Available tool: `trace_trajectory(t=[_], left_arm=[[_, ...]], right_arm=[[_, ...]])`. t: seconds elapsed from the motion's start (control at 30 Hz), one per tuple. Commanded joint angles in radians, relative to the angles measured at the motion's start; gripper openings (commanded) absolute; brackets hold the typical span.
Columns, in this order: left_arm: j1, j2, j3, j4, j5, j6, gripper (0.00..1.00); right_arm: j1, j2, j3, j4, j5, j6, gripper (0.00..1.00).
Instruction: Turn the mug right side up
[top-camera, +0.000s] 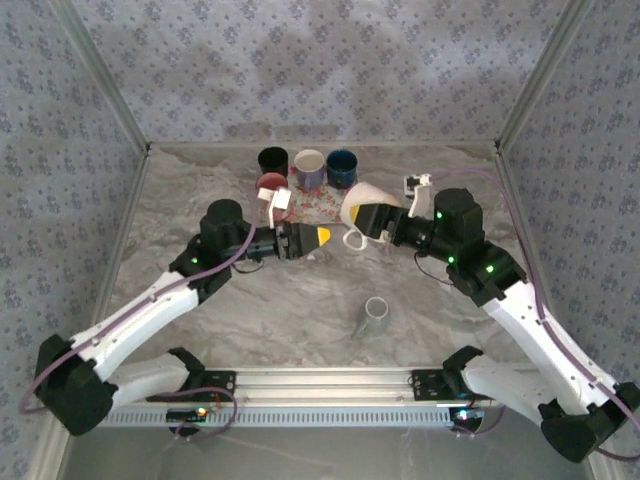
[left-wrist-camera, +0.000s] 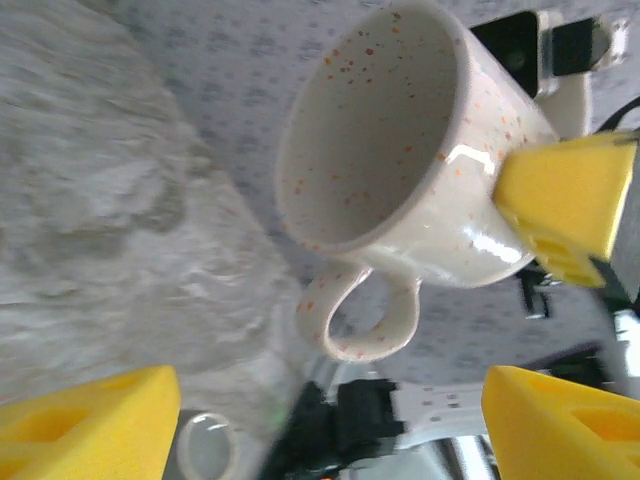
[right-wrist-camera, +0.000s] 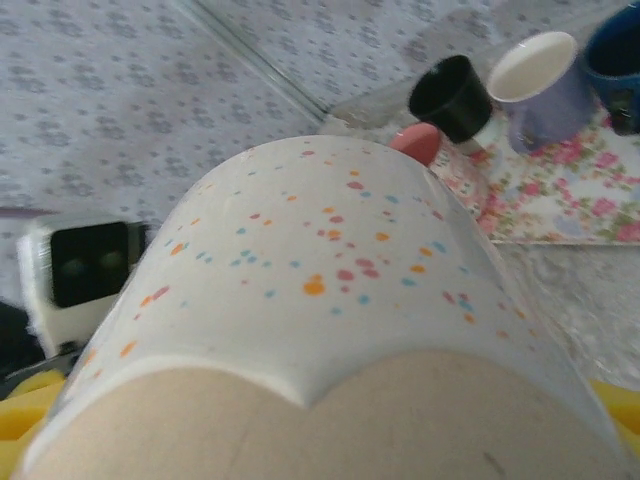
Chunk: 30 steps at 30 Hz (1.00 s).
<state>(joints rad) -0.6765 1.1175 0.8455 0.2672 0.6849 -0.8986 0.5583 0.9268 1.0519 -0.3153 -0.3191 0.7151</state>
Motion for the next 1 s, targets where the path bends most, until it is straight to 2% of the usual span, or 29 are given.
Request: trace_trajectory(t=[0.0, 0.2, 0.3, 0.53, 0.8, 0.97], left_arm=[[-0.005, 0.045, 0.007, 0.347, 0.158, -0.210, 0.79], [-0.033, 0.119, 0.044, 0.511, 0.232, -0.282, 0.77], [-0.045, 0.157, 0.048, 0.664, 0.260, -0.366, 0.73], [-0.059, 0.195, 0.049, 0.883, 0.283, -0.495, 0.53], [-0.084, 0.212, 0.054, 0.905, 0.279, -0.502, 0.32], [-0.102, 0.219, 0.067, 0.886, 0.280, -0.487, 0.28]], right_arm=[[-0.002, -0.059, -0.015, 0.269, -0.102, 0.031, 0.47], [-0.004, -0.080, -0.072, 0.478, -0.165, 0.151, 0.47], [-0.004, -0.084, -0.084, 0.526, -0.168, 0.178, 0.46], [0.001, -0.075, -0.114, 0.620, -0.191, 0.259, 0.46], [0.011, -0.087, -0.146, 0.644, -0.180, 0.281, 0.45], [0.031, -0.091, -0.158, 0.638, -0.169, 0.271, 0.45]])
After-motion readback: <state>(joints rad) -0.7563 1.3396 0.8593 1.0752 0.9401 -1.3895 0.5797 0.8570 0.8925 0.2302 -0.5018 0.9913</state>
